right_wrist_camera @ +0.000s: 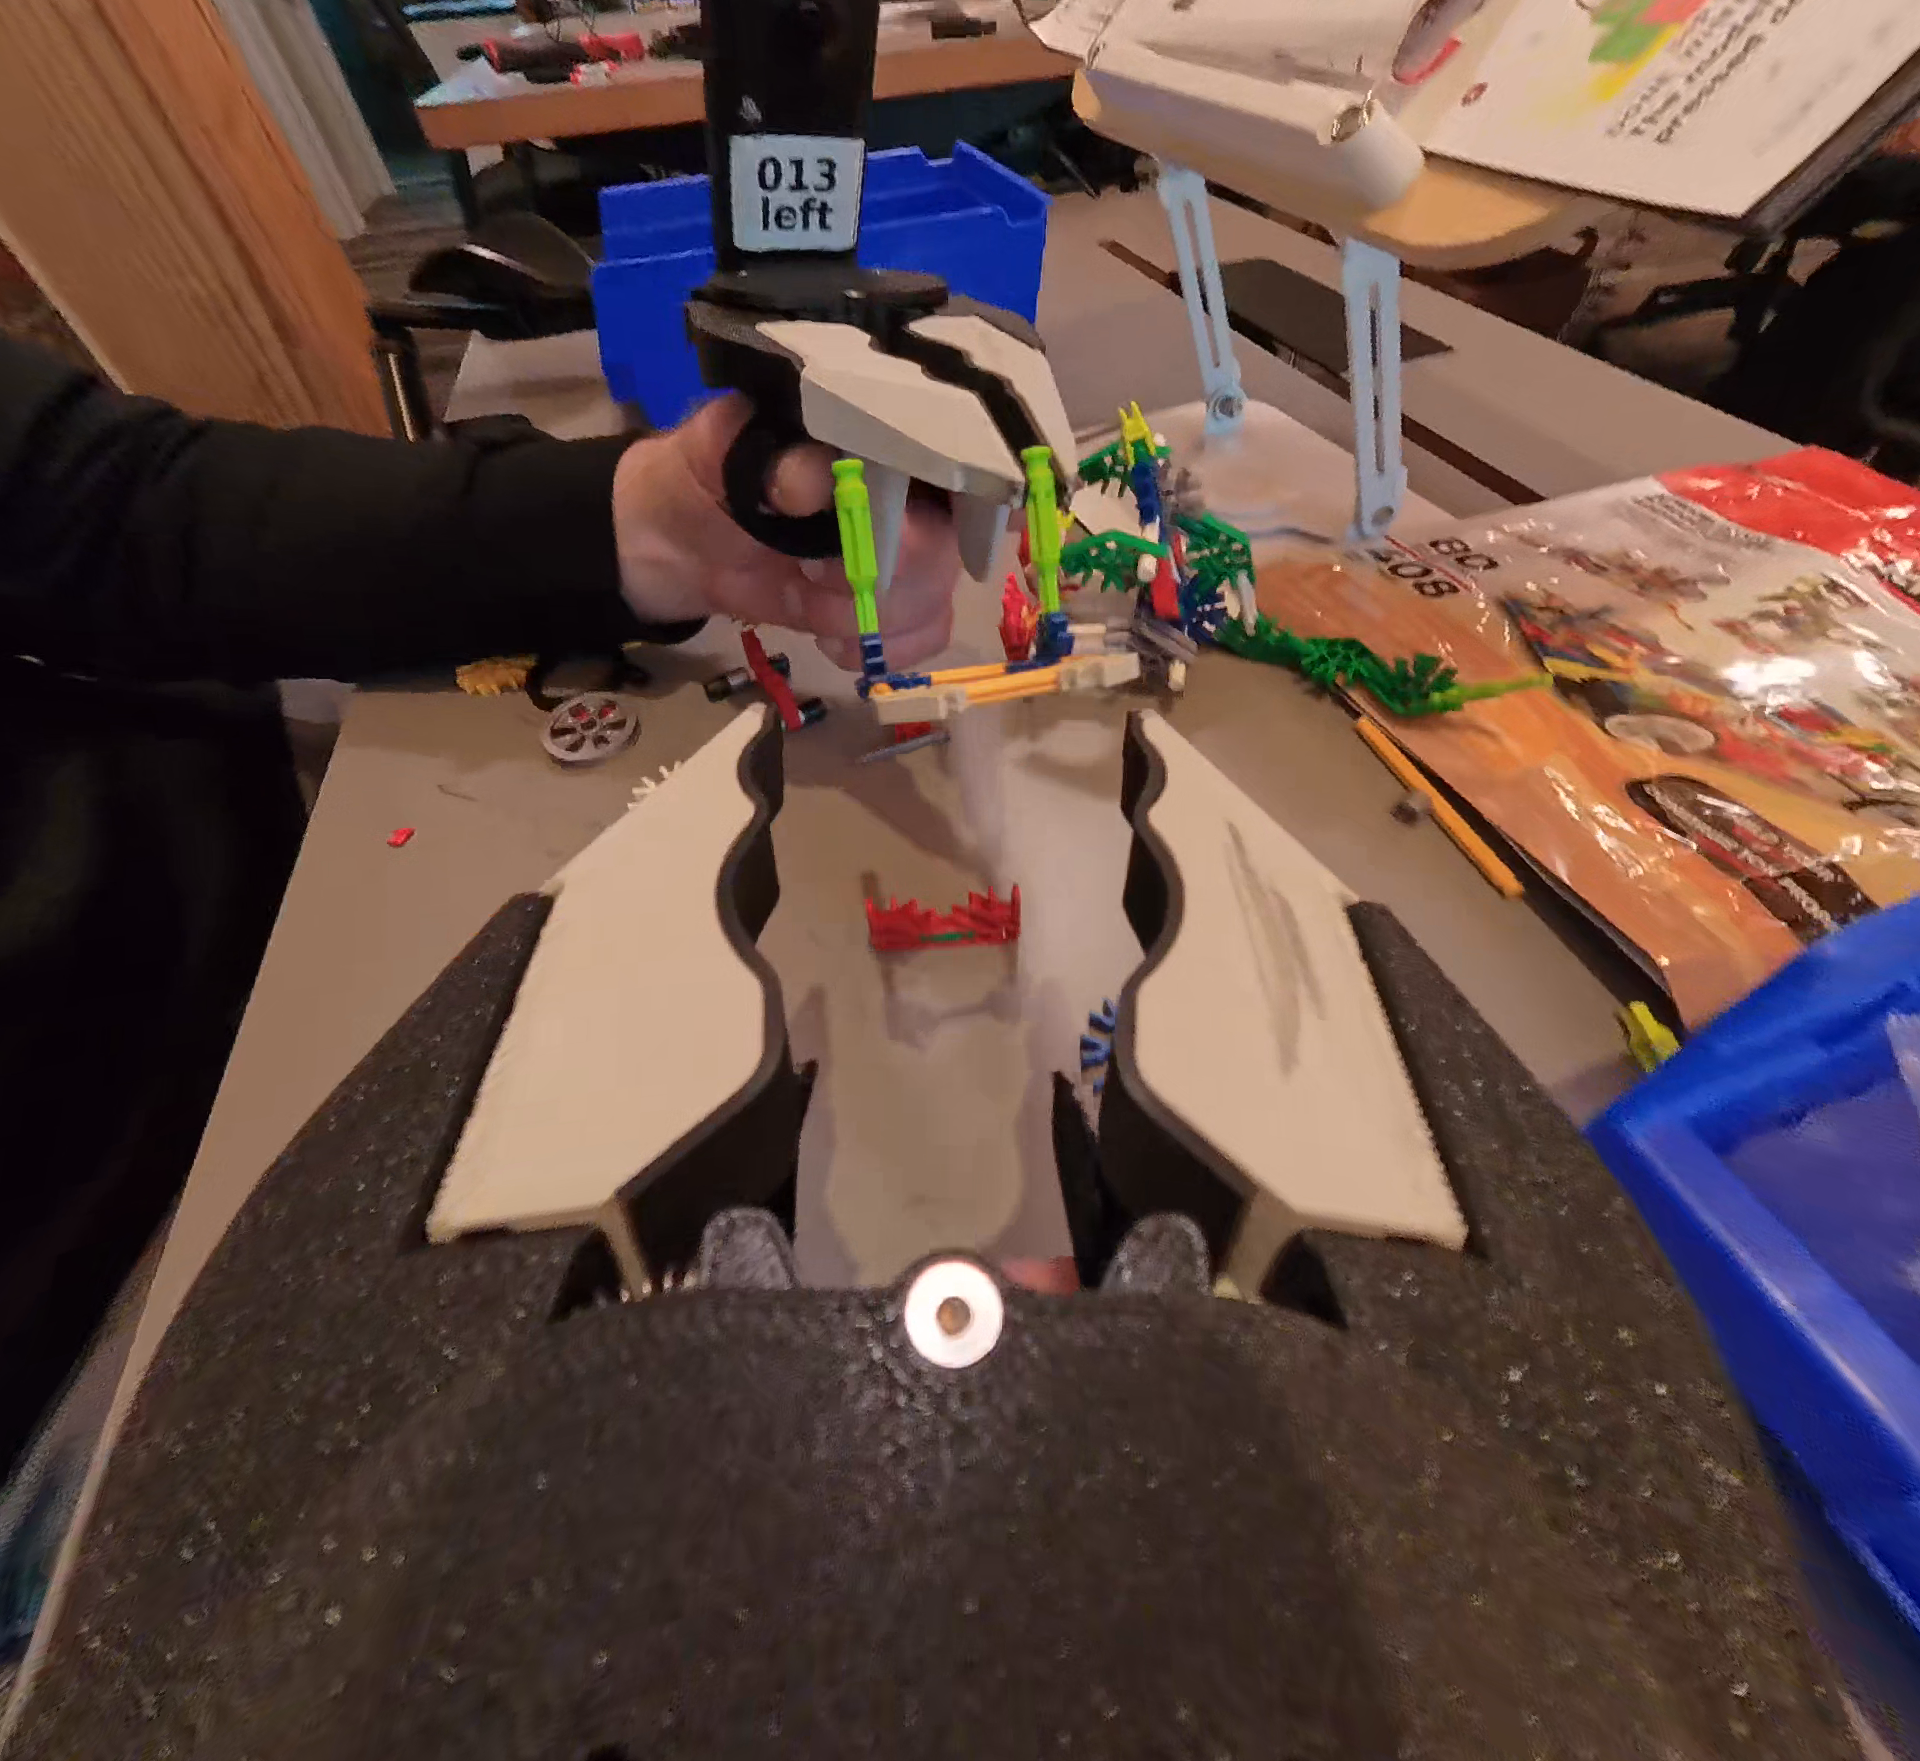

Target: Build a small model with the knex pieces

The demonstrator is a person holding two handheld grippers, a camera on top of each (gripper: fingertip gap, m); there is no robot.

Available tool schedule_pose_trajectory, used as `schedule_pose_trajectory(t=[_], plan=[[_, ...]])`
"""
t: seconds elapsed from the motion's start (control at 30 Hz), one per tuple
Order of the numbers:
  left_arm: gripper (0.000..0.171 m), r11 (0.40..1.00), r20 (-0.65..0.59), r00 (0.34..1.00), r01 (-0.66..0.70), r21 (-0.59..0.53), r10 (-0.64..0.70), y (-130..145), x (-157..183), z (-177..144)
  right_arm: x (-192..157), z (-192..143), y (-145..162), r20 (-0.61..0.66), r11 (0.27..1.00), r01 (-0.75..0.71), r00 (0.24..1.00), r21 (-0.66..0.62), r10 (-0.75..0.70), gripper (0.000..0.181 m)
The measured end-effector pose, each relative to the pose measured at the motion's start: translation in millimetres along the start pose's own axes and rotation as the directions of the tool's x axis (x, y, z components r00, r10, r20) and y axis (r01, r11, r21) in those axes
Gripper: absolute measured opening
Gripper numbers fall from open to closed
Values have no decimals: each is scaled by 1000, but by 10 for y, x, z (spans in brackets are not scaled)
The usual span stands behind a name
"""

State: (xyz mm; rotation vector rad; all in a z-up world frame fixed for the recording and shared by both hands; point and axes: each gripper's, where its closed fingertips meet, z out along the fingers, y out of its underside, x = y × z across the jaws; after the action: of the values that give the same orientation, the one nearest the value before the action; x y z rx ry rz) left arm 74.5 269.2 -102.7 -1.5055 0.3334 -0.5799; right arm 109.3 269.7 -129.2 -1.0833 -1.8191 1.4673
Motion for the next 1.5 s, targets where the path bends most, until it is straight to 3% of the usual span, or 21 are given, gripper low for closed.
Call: schedule_pose_trajectory(t=[0.17, 0.33, 0.53, 0.67, 0.83, 1.5], plan=[[3, 999, -38, 999, 40, 37, -38, -35, 69, 24, -9, 98, -141, 21, 996, -10, 1000, 89, 8, 59], [4, 999, -55, 998, 39, 0, -39, 56, 85, 46, 27, 48, -194, -1, 993, -4, 1000, 114, 4, 51], [4, 981, -41, 998, -49, -189, 42, 378, 26, 34, 59, 61, 71, -49, 998, 17, 999, -56, -20, 51], [12, 947, -27, 995, -102, -306, 99, 563, -37, -40, 51, 57, 268, -70, 981, 40, 996, -188, -54, 51], [16, 879, -93, 978, -210, -427, 189, 764, 59, -98, -25, 186, 546, -49, 931, 80, 993, -355, -104, 51], [22, 796, -180, 960, -278, -537, 214, 1089, 132, -151, -22, 349, 691, -31, 916, 79, 995, -393, -99, 51]])
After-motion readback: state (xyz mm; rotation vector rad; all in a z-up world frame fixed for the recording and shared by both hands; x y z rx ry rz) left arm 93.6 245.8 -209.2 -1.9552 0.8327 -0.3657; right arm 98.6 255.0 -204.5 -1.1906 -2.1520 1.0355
